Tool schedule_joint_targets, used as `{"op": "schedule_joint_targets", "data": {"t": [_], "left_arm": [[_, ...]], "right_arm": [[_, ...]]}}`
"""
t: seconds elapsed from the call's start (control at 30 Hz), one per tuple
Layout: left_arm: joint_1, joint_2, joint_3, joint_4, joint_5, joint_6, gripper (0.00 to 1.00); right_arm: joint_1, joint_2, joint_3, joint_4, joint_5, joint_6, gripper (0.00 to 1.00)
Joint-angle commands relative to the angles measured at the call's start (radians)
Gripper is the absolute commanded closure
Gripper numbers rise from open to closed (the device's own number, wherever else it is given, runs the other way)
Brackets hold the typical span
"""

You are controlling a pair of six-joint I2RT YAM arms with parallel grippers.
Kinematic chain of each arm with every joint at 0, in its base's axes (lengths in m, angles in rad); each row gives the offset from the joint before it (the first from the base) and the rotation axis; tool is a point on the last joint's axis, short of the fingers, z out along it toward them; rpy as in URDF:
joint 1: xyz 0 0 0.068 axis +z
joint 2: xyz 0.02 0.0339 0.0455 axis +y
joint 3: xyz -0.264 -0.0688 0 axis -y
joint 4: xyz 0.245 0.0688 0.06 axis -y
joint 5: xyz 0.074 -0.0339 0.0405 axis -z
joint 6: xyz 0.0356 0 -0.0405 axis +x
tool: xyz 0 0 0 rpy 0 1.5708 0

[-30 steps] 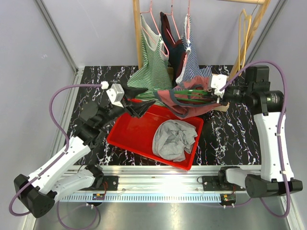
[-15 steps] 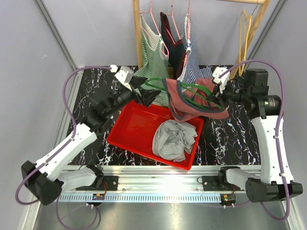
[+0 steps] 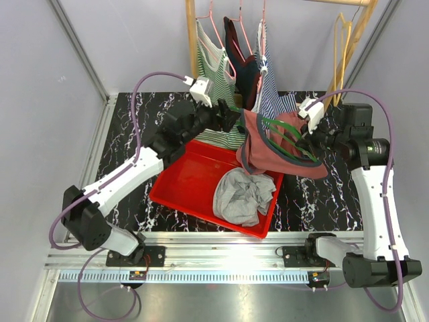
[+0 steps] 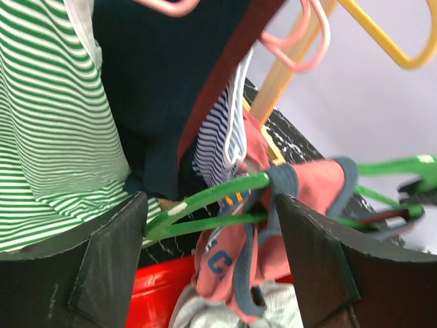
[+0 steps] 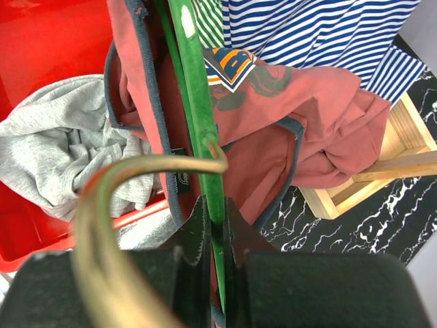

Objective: Remove the tank top from the hanger

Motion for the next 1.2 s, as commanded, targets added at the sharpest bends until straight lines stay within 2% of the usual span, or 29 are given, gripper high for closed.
{"op": "schedule_joint_targets", "data": {"t": [0.0,0.1,0.2,0.3,0.4,0.57,0.67,0.83,1.0,1.1,1.17], "left_arm": [[-0.096,0.033,0.082,0.034,0.131,-0.108,0.24],[-0.102,0.036,0.084,0.039,0.133,-0.110,0.24],[-0.100,0.005,0.059,0.036,0.070,-0.085,0.21],[-0.099,-0.045,0.024,0.036,0.004,-0.041,0.10],[-0.092,-0.094,-0.007,0.042,-0.013,0.011,0.03],[-0.060,-0.150,-0.050,0.048,0.015,0.088,0.01],[-0.019,-0.174,-0.059,0.041,0.079,0.122,0.01],[0.059,-0.211,-0.067,0.050,0.286,0.197,0.01],[0.122,-0.251,-0.093,0.039,0.531,0.385,0.01],[0.141,-0.292,-0.134,0.030,0.616,0.490,0.01],[0.147,-0.315,-0.157,0.034,0.618,0.479,0.01]], "right_arm": [[0.020,-0.015,0.009,0.113,-0.058,0.061,1.00],[0.019,-0.013,0.010,0.114,-0.031,0.070,1.00],[0.019,-0.016,0.012,0.119,0.004,0.076,1.00],[0.019,-0.026,0.012,0.114,0.014,0.066,1.00],[0.019,-0.041,0.012,0.100,0.003,0.046,1.00],[0.019,-0.072,0.017,0.048,-0.060,-0.025,1.00],[0.019,-0.084,0.023,0.024,-0.071,-0.052,1.00],[0.020,-0.089,0.036,-0.022,-0.112,-0.115,1.00],[0.017,-0.090,0.050,-0.071,-0.149,-0.180,1.00],[0.019,-0.096,0.050,-0.073,-0.161,-0.200,1.00],[0.019,-0.092,0.052,-0.064,-0.160,-0.194,1.00]]}}
